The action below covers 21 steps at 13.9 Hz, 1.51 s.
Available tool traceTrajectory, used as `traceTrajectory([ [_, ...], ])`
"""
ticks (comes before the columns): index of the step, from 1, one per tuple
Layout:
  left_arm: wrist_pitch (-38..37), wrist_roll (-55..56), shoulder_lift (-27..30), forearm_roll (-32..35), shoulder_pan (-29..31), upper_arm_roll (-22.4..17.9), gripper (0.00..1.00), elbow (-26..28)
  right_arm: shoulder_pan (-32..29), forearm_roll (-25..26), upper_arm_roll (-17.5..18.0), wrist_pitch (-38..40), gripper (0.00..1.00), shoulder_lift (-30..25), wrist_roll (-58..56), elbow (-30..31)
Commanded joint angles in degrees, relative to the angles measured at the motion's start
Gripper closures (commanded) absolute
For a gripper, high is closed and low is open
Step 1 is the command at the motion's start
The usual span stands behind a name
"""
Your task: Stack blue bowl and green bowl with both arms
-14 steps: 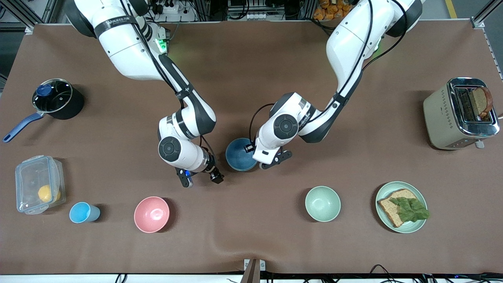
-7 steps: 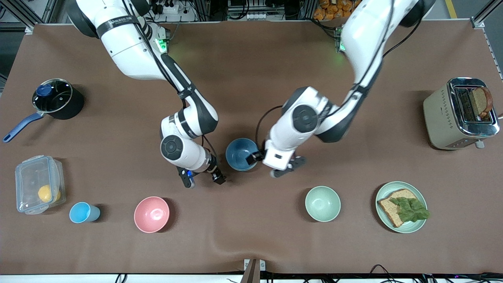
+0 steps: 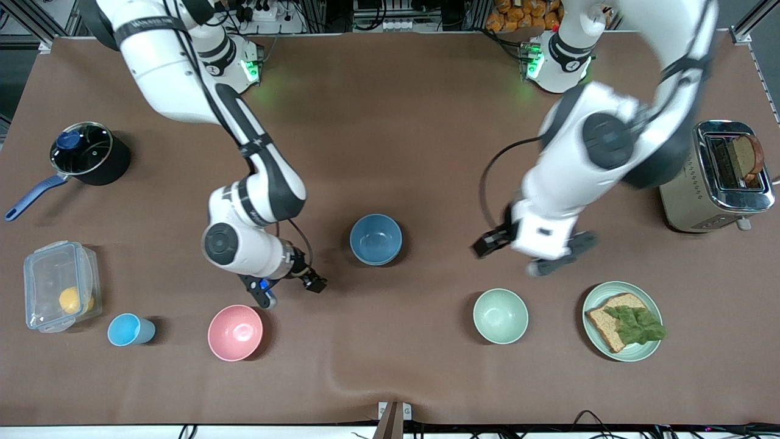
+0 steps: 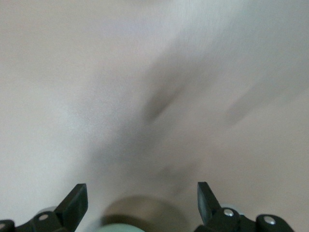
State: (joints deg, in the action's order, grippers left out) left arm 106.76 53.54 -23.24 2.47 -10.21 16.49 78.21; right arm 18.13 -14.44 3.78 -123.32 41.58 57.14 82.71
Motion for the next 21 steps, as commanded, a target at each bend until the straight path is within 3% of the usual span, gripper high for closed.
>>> traceTrajectory([
  [1, -7.1, -8.7, 6.8, 0.4, 5.4, 0.6, 0.00, 3.0, -4.1, -0.1, 0.5, 4.3, 0.00, -6.5, -13.0, 4.5],
  [4, -13.1, -21.1, 10.3, -0.1, 11.3, 1.0, 0.00, 2.9, -10.3, 0.1, 0.4, 4.6, 0.00, -14.7, -36.3, 14.0],
  [6, -15.0, -27.1, 12.7, -0.9, 12.8, 0.5, 0.00, 3.2, -12.7, 0.3, -1.0, 6.8, 0.00, -19.1, -45.9, 16.5],
  [7, -16.0, -29.1, 13.4, -1.1, 13.3, 0.4, 0.00, 3.4, -12.6, 1.9, -1.9, 10.1, 0.00, -21.1, -47.4, 16.4],
  [9, -18.7, -34.5, 15.0, -1.2, 13.3, -2.1, 0.00, 3.4, -12.2, 10.1, -2.0, 14.4, 0.00, -25.6, -47.6, 16.5],
  [12, -21.6, -39.8, 17.0, -1.2, 13.3, -4.1, 0.00, 4.0, -12.7, 12.2, -2.2, 21.1, 0.00, -31.1, -51.6, 15.9],
  [15, -23.0, -41.2, 18.3, -1.2, 13.5, -5.1, 0.00, 4.1, -12.7, 12.8, -5.3, 26.0, 0.00, -34.9, -59.1, 14.7],
  [18, -24.2, -43.0, 19.4, -1.3, 13.5, -5.8, 0.00, 4.1, -12.7, 18.3, -5.4, 32.4, 0.00, -36.0, -61.2, 8.5],
  [21, -24.8, -44.4, 21.3, -1.4, 13.5, -5.8, 0.00, 5.7, -13.1, 18.7, -6.1, 36.7, 0.00, -37.2, -63.8, 4.2],
])
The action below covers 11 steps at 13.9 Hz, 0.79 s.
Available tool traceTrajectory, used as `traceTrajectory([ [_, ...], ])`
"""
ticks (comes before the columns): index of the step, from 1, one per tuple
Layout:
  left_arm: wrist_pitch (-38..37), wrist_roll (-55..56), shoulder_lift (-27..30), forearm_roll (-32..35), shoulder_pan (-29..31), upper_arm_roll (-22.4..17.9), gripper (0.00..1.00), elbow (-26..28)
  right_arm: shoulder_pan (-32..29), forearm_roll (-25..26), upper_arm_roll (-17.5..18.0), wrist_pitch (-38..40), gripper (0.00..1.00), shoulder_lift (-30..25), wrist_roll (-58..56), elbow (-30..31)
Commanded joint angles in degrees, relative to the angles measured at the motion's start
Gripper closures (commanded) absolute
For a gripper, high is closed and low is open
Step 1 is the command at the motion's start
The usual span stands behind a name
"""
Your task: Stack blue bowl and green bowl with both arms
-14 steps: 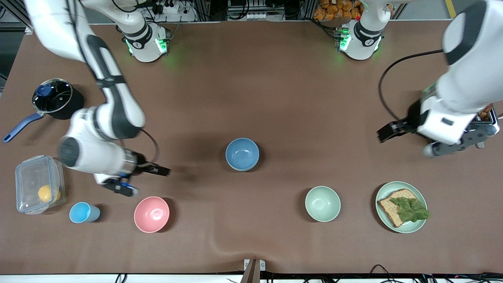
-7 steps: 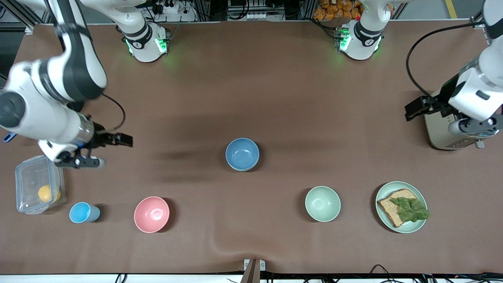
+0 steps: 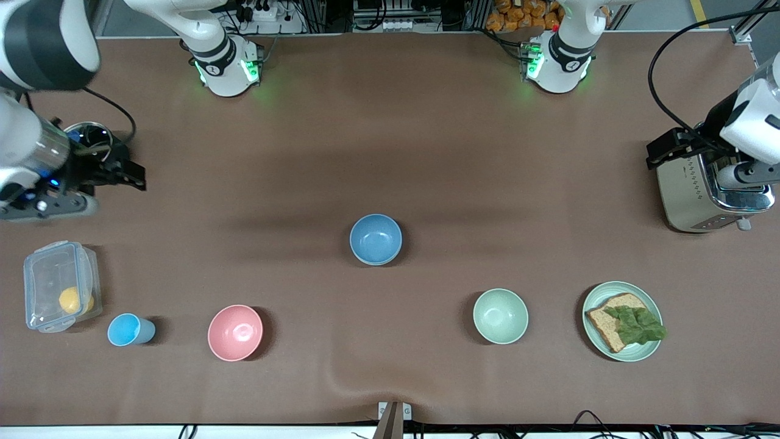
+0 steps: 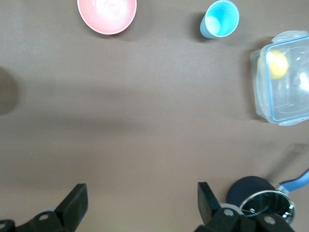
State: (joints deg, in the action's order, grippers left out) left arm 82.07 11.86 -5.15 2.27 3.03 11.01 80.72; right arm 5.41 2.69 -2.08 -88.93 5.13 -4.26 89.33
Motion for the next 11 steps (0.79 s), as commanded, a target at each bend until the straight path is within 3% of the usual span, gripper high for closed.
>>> traceTrajectory([
  [1, -0.2, -3.2, 3.8, -1.3, 0.5, -0.3, 0.00, 3.9, -0.7, 1.5, -1.0, 2.4, 0.00, -1.3, -4.3, -2.7],
  [7, 0.4, -3.5, 5.9, -3.0, 0.5, -0.7, 0.00, 5.7, -1.5, 0.5, -2.3, 2.4, 0.00, -3.0, -4.8, -3.9],
  [11, 0.3, -4.6, 5.6, -4.6, 0.7, -1.5, 0.00, 5.2, -1.5, -1.5, -2.3, 2.3, 0.00, -3.0, 3.5, -4.0],
])
